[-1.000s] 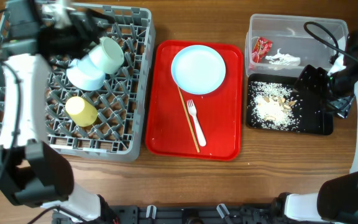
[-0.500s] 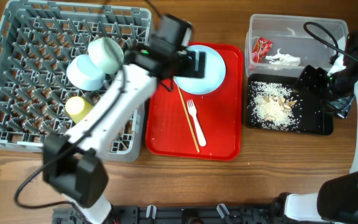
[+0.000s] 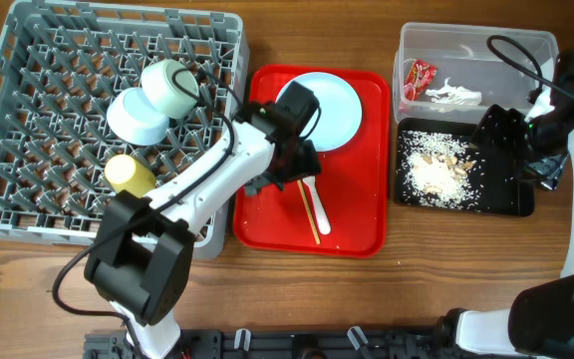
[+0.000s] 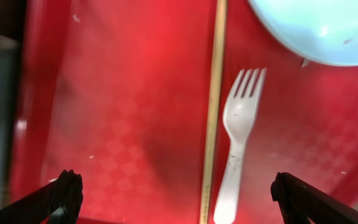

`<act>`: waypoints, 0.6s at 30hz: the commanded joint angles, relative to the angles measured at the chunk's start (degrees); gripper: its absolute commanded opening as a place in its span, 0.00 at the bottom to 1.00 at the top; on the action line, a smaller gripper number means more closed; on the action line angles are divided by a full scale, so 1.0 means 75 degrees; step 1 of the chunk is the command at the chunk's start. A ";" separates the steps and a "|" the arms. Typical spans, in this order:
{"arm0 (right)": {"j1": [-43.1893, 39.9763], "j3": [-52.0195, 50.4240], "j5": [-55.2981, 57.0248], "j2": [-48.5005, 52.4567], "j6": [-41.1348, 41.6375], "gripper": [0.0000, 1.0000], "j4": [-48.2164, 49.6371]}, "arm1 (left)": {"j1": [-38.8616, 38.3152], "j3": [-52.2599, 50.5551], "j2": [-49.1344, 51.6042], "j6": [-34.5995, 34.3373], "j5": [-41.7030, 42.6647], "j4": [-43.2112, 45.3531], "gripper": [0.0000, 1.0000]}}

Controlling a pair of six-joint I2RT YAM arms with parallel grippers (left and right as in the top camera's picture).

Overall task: Sort waste into correct bins and load items into the dishwasher rack
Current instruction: 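Move the left gripper to the chopstick and fork on the red tray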

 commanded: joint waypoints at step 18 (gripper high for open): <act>0.0003 0.0067 -0.0067 -0.0143 0.0009 1.00 -0.0035 | -0.0603 -0.1848 0.0391 -0.0245 -0.0370 0.1682 0.90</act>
